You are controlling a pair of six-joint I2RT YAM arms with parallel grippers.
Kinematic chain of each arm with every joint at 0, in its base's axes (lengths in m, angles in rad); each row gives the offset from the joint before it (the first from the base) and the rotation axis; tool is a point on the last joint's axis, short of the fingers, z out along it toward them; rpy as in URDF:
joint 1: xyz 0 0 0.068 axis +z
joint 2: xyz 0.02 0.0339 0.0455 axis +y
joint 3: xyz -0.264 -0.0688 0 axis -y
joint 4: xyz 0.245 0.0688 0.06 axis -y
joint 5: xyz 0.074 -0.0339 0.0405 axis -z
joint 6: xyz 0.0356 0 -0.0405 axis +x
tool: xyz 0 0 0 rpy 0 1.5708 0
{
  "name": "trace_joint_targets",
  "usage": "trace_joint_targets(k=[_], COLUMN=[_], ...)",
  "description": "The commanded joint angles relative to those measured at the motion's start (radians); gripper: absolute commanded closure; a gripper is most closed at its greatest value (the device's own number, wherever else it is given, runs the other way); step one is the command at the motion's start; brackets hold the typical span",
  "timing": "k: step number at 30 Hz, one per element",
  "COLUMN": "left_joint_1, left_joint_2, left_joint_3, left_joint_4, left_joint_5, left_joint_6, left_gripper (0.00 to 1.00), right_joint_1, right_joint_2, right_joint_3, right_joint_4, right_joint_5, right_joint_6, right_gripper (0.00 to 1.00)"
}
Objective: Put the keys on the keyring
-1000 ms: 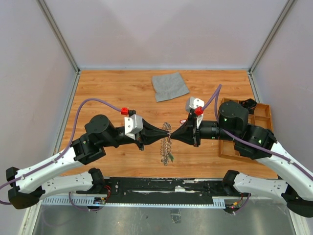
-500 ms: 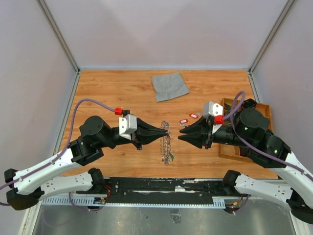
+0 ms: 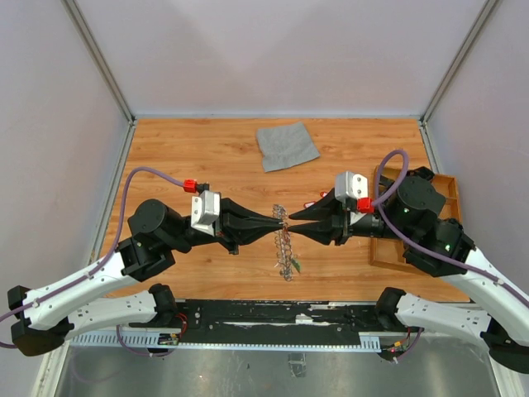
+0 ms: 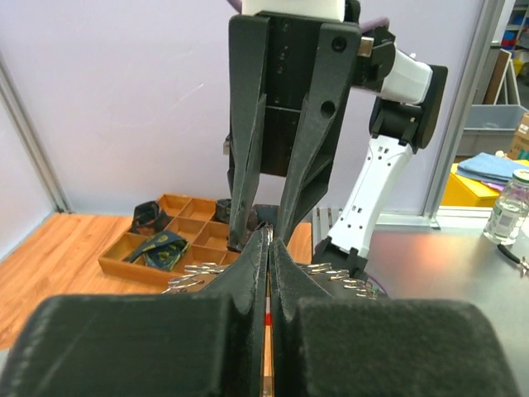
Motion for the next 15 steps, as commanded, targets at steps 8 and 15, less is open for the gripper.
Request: trace_joint_targets(k=[8,15], left_joint_1=[-0.009,-0.01], left_joint_2=[-0.016,-0.013], left_joint_3=[-0.005,-0.003], left_joint_4=[0.11,0.107], left_joint_5=[0.018,0.02], left_joint_6=[-0.027,-0.023], left_gripper=[0.99,0.99], right_joint_1=[0.011,0.011], right_joint_2=[-0.004,0.008], right_joint_3=[-0.02,-0.023], right_joint_4=[0.1,0.107], right_joint_5=[-0.066,-0.08], right_joint_6=[0.009,0.016], right_gripper=[0.74,0.74])
